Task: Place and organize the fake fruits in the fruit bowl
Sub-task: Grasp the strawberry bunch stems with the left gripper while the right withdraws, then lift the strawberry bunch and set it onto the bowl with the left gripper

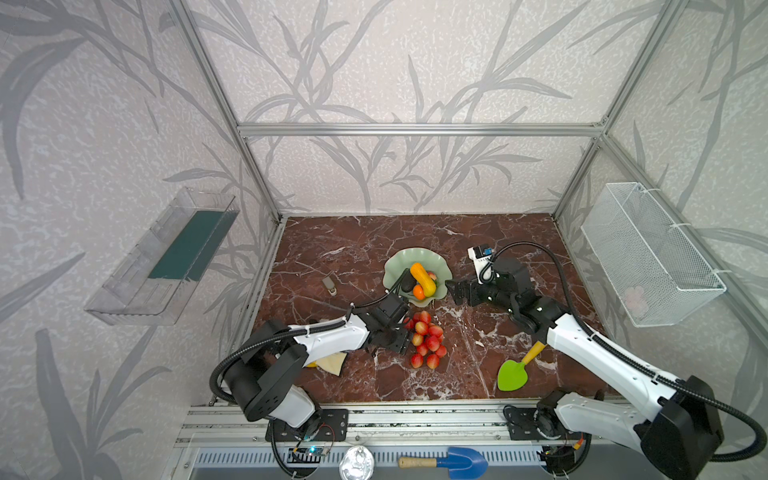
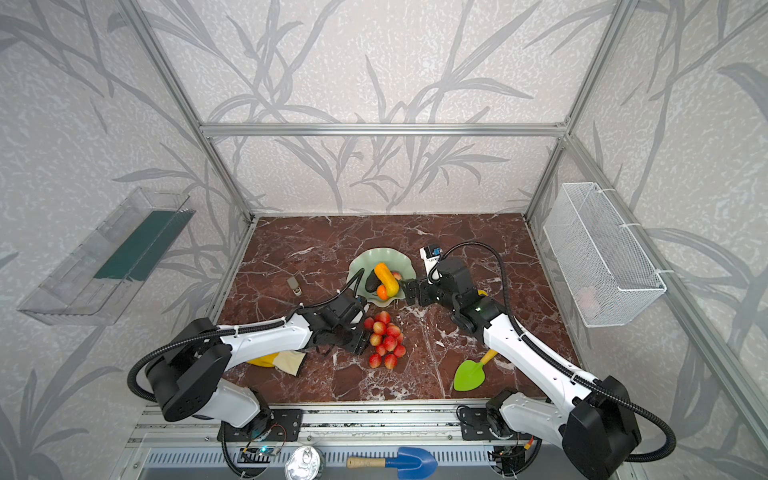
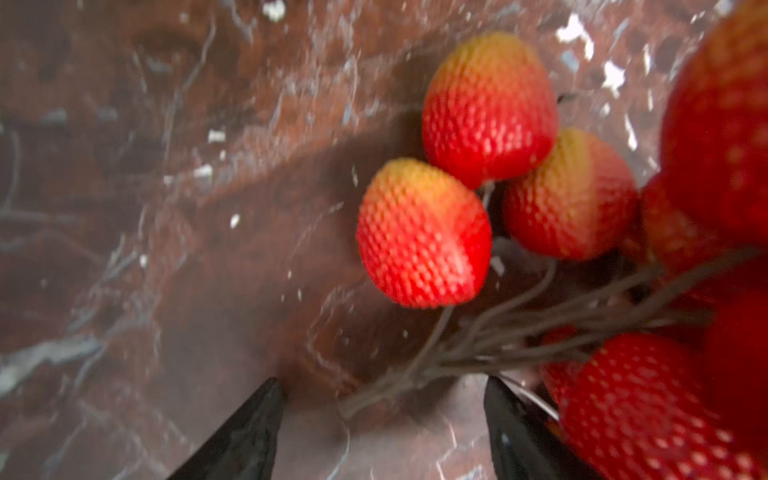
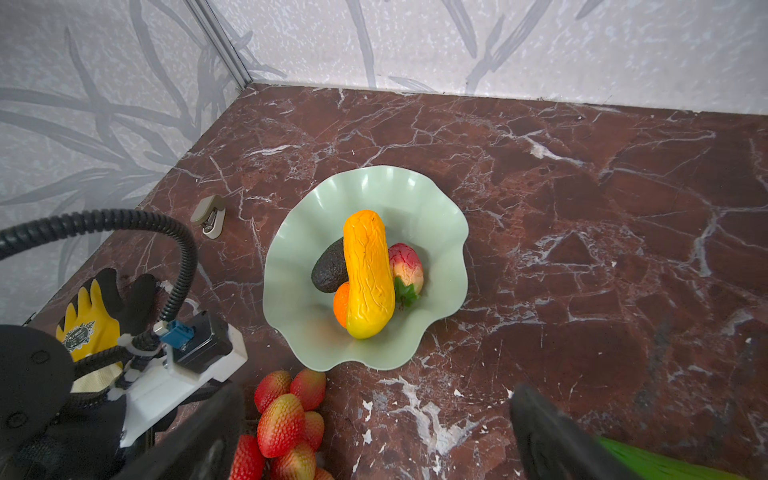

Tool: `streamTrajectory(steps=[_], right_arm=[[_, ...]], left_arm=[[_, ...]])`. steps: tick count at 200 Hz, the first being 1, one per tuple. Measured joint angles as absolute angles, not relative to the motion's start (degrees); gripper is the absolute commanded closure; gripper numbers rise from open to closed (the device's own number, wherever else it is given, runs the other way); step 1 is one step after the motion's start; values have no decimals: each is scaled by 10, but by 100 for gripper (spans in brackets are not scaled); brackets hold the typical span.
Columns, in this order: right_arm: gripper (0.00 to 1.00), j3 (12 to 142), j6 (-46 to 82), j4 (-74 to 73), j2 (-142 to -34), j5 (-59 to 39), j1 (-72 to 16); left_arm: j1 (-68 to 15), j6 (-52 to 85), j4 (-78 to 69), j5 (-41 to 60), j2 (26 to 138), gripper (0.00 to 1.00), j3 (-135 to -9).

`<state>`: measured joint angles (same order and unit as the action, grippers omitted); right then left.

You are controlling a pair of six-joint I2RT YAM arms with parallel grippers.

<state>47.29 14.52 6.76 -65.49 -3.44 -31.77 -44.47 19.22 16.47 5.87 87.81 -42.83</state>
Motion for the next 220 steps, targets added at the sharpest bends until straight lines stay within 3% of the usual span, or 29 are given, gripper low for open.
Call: streamTrajectory(steps=[36,90,144,180,198,220], right_arm=[[1,467,143,77,-640,-33,-314],[1,455,143,81,-611,-29,-307],[1,452,143,82,-607,-28,-305],[1,452,143,82,-607,-29,-303],[1,451,143,82,-605,-29,-303],[1,451,143,83,-601,-29,-303]], left_arm=[[-445,190,133,75,907,34,-447],[-468,190,94,123,929,69,-451],[-484,195,84,174,942,90,-453],[-491,195,86,190,941,86,-452],[-497,194,88,194,937,59,-450],[-503,189,87,193,929,41,-450]])
